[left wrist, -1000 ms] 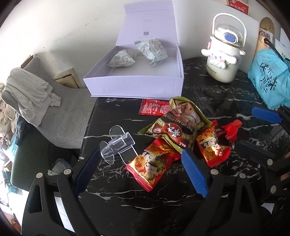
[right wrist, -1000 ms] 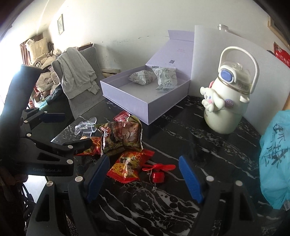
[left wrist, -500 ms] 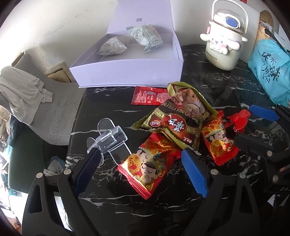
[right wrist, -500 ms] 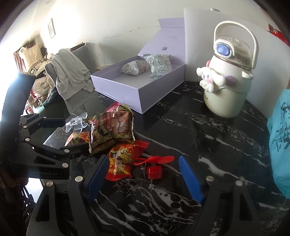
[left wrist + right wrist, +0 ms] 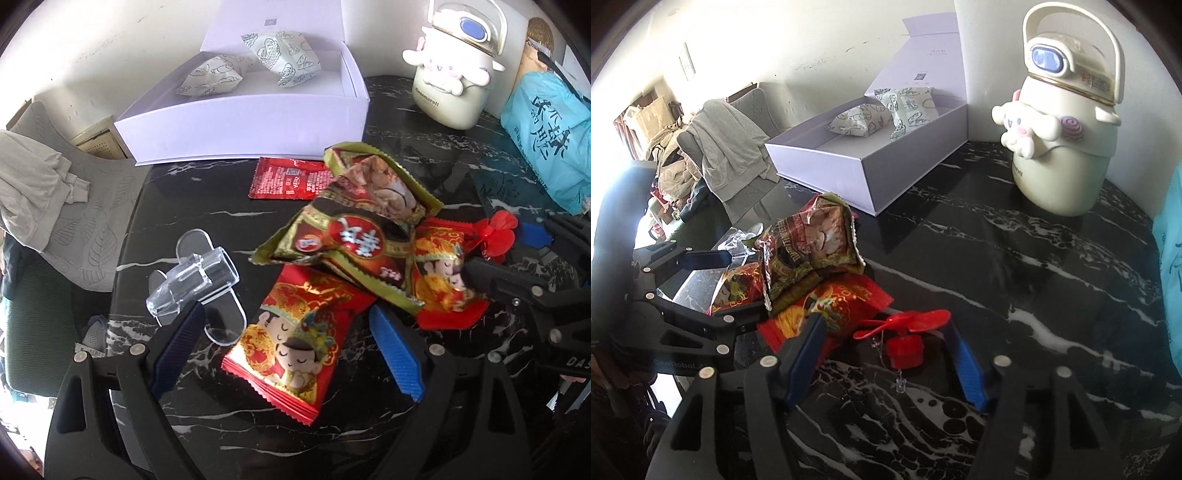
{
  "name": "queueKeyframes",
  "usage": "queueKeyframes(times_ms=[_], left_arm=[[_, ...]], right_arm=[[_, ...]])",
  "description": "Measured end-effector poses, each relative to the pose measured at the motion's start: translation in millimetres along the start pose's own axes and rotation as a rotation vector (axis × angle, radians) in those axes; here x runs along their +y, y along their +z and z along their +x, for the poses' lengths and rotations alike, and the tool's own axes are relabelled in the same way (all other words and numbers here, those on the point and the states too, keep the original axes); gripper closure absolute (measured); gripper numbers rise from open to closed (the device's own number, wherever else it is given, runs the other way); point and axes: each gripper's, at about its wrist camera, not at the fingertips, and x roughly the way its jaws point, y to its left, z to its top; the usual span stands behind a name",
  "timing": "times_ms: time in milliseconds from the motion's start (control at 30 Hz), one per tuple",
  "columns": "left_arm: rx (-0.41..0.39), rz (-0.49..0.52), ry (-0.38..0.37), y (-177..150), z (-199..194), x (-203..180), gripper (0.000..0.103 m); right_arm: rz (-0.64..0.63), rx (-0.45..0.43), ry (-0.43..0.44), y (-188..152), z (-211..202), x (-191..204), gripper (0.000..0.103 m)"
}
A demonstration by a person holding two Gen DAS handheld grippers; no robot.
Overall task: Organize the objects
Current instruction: 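Grasp the red cartoon snack packet with the left tool while the right tool reaches the red toy fan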
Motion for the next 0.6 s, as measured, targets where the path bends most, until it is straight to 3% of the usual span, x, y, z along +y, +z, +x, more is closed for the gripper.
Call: queueKeyframes(times_ms=[167,233,433,600], left_arm=[[-0.022,0.012,-0.015,-1,-3,-2,0.022],[-0.031,0.022,-0.019,-2,-6,-4,0.034],[-0.041,0.014,-0.056,-7,-11,-5,0.056],[-0.027,0.018,-0.067,-15,-11,-9,0.056]], right_arm=[[-0.008,0.019,0.006,-1,3,1,0.061],[-0.015,0.022,-0.003,-2,3,1,0.066],[-0.022,0.018,-0.001,-8,-3,0,0.067],[-0.028,0.013,-0.009,-15,-11,1,0.067]])
